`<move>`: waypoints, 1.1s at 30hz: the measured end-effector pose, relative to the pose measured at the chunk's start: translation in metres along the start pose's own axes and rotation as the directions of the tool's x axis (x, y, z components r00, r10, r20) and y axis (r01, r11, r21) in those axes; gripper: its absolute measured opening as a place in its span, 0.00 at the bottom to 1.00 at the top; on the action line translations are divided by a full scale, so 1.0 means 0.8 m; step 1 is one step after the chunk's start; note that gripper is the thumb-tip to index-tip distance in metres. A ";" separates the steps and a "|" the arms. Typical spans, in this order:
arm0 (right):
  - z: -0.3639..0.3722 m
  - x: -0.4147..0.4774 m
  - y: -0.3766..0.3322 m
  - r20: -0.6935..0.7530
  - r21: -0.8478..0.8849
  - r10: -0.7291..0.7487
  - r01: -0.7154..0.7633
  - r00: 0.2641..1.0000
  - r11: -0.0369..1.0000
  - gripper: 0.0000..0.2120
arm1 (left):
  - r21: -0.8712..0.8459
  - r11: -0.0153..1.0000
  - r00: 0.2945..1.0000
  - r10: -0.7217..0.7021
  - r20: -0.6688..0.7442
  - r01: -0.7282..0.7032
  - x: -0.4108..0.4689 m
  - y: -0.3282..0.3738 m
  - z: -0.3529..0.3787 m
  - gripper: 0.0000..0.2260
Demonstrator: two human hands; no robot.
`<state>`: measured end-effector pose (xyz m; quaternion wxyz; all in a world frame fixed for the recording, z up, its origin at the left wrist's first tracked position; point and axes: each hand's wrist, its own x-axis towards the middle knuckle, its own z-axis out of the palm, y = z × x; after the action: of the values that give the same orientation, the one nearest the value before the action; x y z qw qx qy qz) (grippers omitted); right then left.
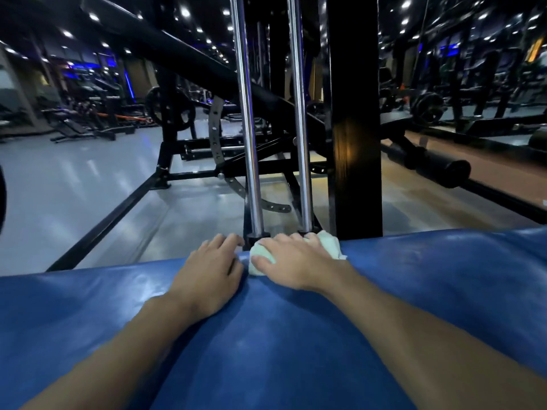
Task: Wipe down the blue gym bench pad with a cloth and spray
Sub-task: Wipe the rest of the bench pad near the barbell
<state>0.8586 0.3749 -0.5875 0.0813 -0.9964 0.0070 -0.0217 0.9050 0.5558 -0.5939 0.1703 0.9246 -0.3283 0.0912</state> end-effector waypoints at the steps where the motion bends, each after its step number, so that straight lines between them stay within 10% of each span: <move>1: -0.005 -0.004 0.003 -0.024 0.021 -0.008 0.009 1.000 1.000 0.25 | -0.027 1.000 1.000 0.009 -0.008 -0.009 0.003 0.000 -0.002 0.24; 7: -0.023 -0.078 0.072 -0.184 -0.027 0.196 -0.204 0.963 0.979 0.21 | -0.057 0.990 0.992 0.128 -0.022 -0.129 0.053 0.074 0.009 0.20; 11: -0.007 -0.107 0.095 -0.169 0.118 0.398 -0.382 0.902 0.916 0.24 | 0.033 0.991 0.971 0.117 0.208 -0.126 0.082 0.136 0.047 0.22; 24: -0.005 -0.099 0.086 -0.095 -0.039 0.397 -0.401 0.913 0.915 0.23 | 0.297 0.951 0.941 -0.177 0.289 0.087 0.037 0.022 0.002 0.24; 33: 0.003 -0.071 0.003 0.041 0.033 0.253 -0.254 0.967 0.967 0.24 | 0.227 0.973 0.957 -0.102 0.272 0.039 0.028 0.023 0.006 0.24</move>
<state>0.8019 0.3742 -0.5930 0.1022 -0.9859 0.1325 0.0069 0.9109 0.5278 -0.5875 0.0219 0.9524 -0.3038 -0.0119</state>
